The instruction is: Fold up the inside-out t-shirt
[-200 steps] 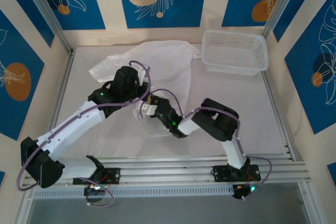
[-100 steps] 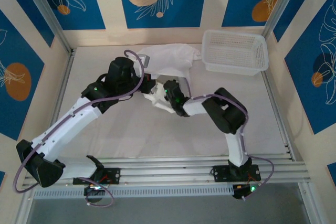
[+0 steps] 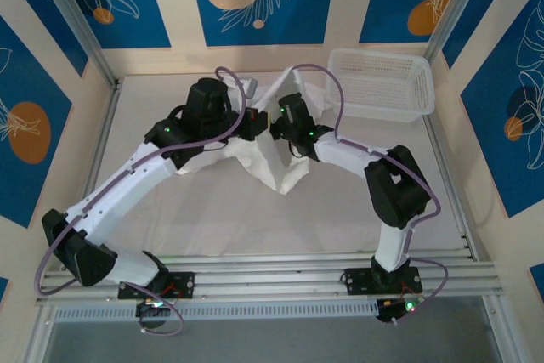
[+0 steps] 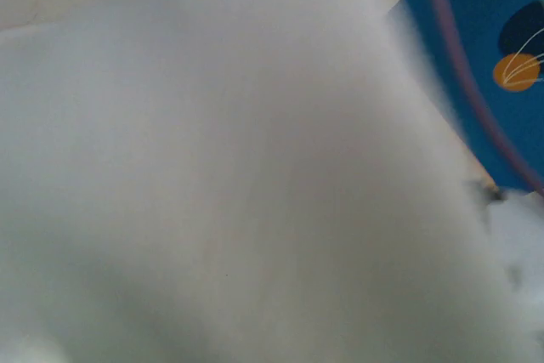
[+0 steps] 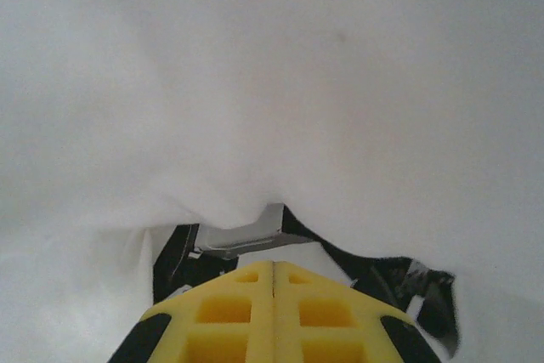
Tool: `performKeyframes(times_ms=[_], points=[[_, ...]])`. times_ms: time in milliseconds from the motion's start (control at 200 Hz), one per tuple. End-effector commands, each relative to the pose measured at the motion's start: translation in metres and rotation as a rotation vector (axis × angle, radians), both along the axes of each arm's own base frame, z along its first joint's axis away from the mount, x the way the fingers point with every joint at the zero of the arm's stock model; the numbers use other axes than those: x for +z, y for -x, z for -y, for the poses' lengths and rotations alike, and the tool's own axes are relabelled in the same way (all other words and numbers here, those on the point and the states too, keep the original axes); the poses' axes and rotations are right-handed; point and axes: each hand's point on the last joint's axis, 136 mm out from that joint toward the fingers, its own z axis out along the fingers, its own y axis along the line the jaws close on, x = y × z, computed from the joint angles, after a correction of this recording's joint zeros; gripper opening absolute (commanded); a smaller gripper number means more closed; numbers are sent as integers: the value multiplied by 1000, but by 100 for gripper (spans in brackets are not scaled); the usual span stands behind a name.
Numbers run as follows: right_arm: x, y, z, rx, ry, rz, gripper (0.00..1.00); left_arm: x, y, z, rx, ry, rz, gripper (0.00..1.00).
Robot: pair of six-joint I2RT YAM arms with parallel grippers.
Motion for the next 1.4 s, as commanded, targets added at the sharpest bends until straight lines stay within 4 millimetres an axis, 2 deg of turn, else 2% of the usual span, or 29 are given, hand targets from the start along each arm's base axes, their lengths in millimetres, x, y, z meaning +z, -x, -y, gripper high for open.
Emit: performKeyframes(times_ms=[0,65,110,240,310,370,430,495,590,655,715,790,895,970,1010,1050,1105,1210,1325,1395], points=[[-56,16,-5,-96,17,-141,0,60,-9,13,3,139,75,0],[-66,26,-6,-93,39,-128,0,75,-19,13,39,143,105,0],[-65,36,-6,-82,37,-93,0,83,-27,11,70,136,128,0],[-40,71,-10,-8,-57,19,0,91,-51,2,187,100,157,0],[-31,88,-18,58,-76,53,0,93,-56,5,192,101,158,0],[-30,97,-28,116,-58,71,0,96,-53,15,139,130,155,0],[-40,101,-37,162,-40,42,0,101,-47,26,76,166,151,0],[-57,99,-43,197,-71,-101,0,107,-37,33,22,191,152,0],[-70,94,-48,241,-202,-337,0,115,-23,34,-19,203,165,0],[-88,84,-45,182,-170,-435,0,123,-8,35,-60,214,193,0],[-95,79,-43,167,-142,-498,0,129,4,34,-84,214,223,0],[-78,75,-41,165,-185,-550,0,134,17,31,-102,203,262,0],[-25,63,-34,143,-321,-542,0,135,29,30,-143,181,292,0],[10,49,-30,104,-402,-523,0,135,40,40,-221,190,286,0],[22,42,-32,86,-414,-517,0,135,43,45,-249,195,269,0],[26,38,-38,84,-407,-513,0,136,46,51,-271,200,255,0],[16,33,-48,62,-379,-510,0,138,46,59,-293,209,254,0],[-34,27,-59,-12,-332,-591,0,137,31,66,-256,193,277,0],[-82,36,-67,-37,-293,-687,0,141,8,64,-170,121,322,0],[-95,46,-71,-26,-246,-694,0,150,-2,64,-133,102,348,0]])
